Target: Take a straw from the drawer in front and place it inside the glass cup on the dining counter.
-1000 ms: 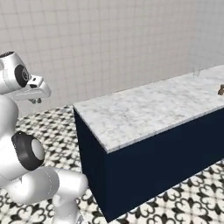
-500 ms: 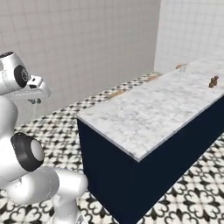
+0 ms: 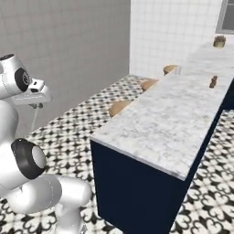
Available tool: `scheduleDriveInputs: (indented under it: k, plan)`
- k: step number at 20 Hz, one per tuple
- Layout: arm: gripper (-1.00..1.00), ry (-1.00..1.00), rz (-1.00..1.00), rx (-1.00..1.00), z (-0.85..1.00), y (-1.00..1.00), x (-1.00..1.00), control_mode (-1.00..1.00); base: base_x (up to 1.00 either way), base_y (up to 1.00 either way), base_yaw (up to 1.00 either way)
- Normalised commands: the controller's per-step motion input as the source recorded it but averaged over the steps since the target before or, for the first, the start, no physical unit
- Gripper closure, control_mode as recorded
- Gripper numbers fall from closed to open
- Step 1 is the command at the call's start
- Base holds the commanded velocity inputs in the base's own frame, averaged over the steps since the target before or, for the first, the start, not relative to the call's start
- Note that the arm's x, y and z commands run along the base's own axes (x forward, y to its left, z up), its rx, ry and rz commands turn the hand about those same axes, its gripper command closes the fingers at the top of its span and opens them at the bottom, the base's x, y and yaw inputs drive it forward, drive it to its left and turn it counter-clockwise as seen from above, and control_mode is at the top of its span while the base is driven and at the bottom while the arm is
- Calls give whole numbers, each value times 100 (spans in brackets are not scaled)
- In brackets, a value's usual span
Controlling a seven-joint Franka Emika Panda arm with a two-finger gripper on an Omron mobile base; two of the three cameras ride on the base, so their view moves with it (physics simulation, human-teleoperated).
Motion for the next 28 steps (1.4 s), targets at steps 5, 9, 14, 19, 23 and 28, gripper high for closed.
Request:
scheduleDriveInputs:
  k: [5, 9, 14, 19, 23, 28]
  plan:
    - [100, 0, 0, 0, 0, 0, 0, 100, 27, 100, -45]
    - [100, 0, 0, 0, 0, 0, 0, 100, 23, 100, -45]
    - [100, 0, 0, 0, 0, 0, 0, 100, 22, 100, -44]
    - [100, 0, 0, 0, 0, 0, 0, 100, 23, 100, -44]
    - [100, 0, 0, 0, 0, 0, 0, 100, 27, 100, -44]
    - [100, 0, 0, 0, 0, 0, 0, 100, 43, 100, -43]
